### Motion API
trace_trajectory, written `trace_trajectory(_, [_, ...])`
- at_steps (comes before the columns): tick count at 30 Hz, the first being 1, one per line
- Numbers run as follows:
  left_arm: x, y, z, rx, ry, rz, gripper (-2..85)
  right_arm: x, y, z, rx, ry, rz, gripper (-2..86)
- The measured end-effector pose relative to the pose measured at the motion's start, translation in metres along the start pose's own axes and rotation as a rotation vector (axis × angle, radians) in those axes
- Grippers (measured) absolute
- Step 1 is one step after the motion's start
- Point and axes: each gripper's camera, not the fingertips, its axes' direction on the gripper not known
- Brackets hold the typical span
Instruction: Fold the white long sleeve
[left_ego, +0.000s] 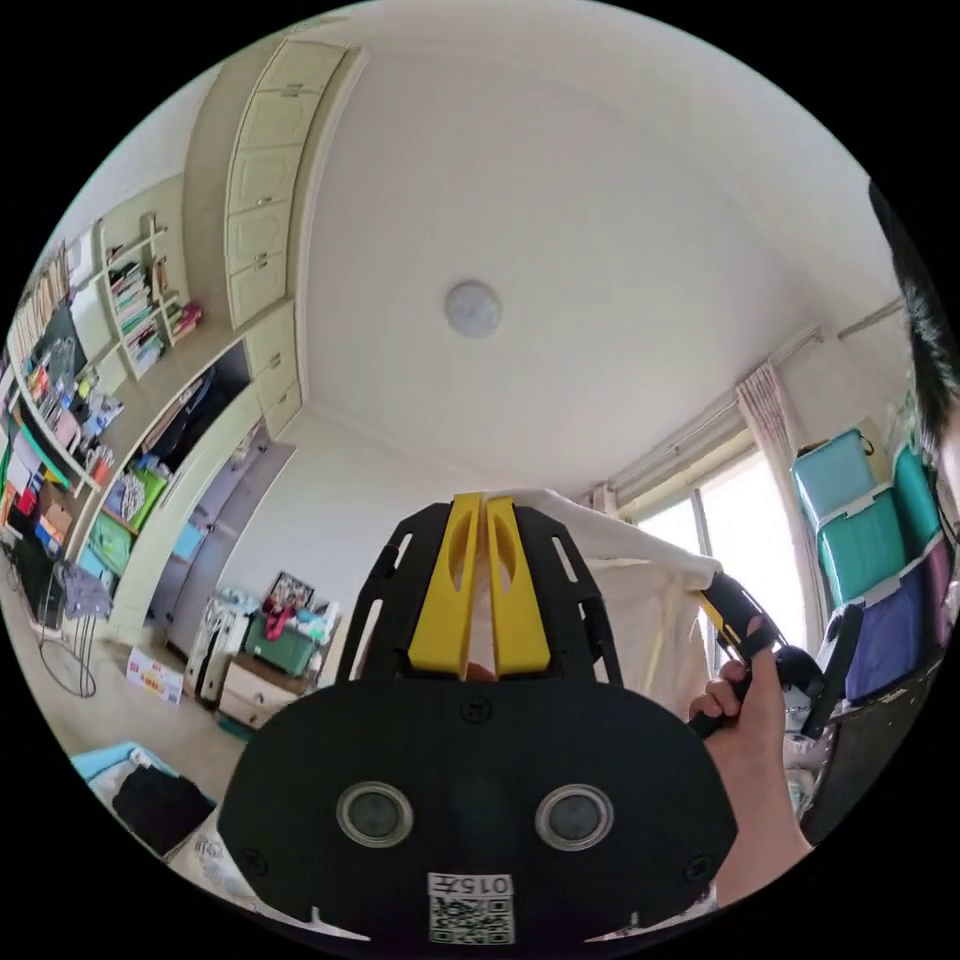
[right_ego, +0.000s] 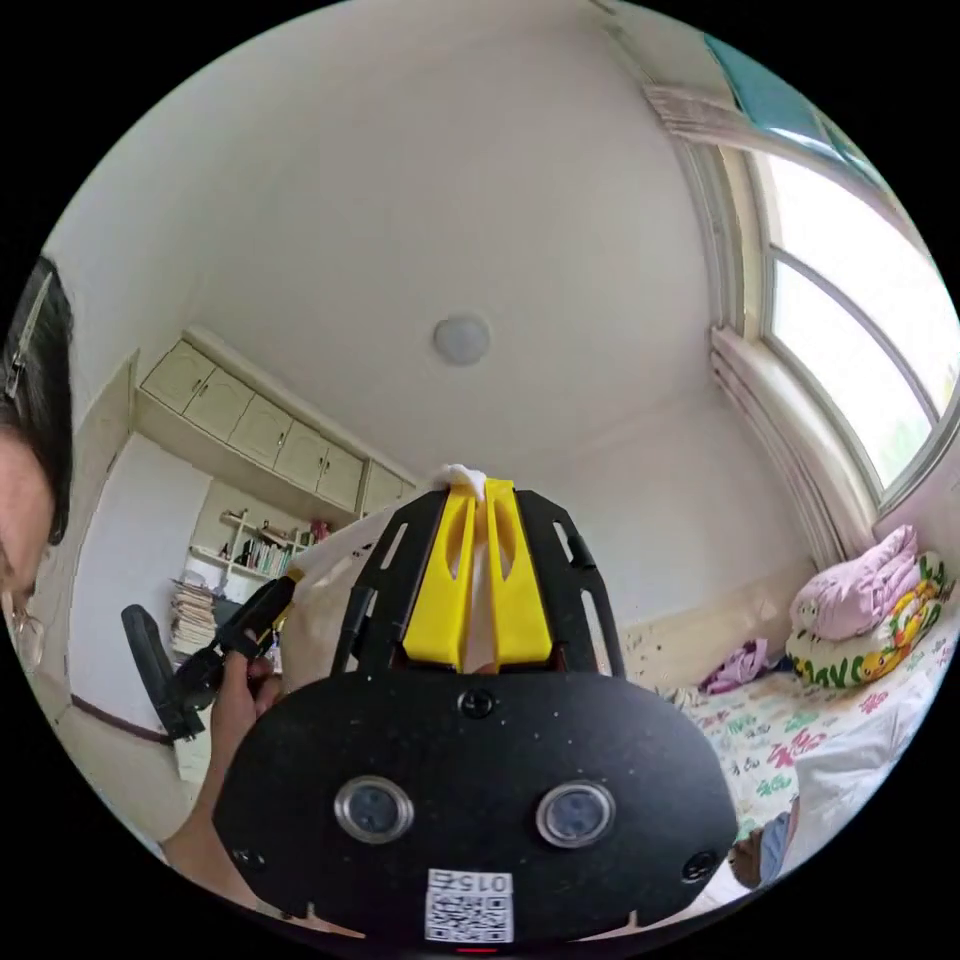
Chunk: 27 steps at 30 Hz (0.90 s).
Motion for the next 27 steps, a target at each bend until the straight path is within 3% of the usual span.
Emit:
trace_trajectory(7, [0.058,-0.057,-0.016,0.232,-0.107,0.281,-0.8,-0.030,-0.052,-0.011,0.149,0.017,-0.206,0.0])
trace_trajectory(11, [0.055,-0.042,0.013,0.222,-0.154,0.402,-0.8,-0.016,-0.044,0.017,0.161,0.053,-0.260,0.0])
trace_trajectory(16, [0.006,0.027,0.101,0.096,-0.198,0.458,-0.8,0.034,0.007,0.097,0.033,0.090,-0.241,0.1])
trace_trajectory(21, [-0.082,0.148,0.228,-0.144,-0.226,0.429,-0.2,0.113,0.105,0.218,-0.258,0.167,-0.218,0.7])
trace_trajectory(23, [-0.128,0.213,0.278,-0.286,-0.249,0.416,0.7,0.163,0.177,0.293,-0.519,0.182,-0.205,1.4])
trace_trajectory(25, [-0.197,0.305,0.335,-0.666,-0.329,0.372,3.9,0.209,0.244,0.352,-0.871,0.145,-0.150,2.3])
trace_trajectory(26, [-0.216,0.326,0.342,-0.766,-0.329,0.351,4.8,0.239,0.291,0.379,-1.138,0.100,-0.080,3.5])
trace_trajectory(27, [-0.249,0.357,0.346,-0.911,-0.308,0.302,6.5,0.251,0.311,0.385,-1.235,0.086,-0.041,4.1])
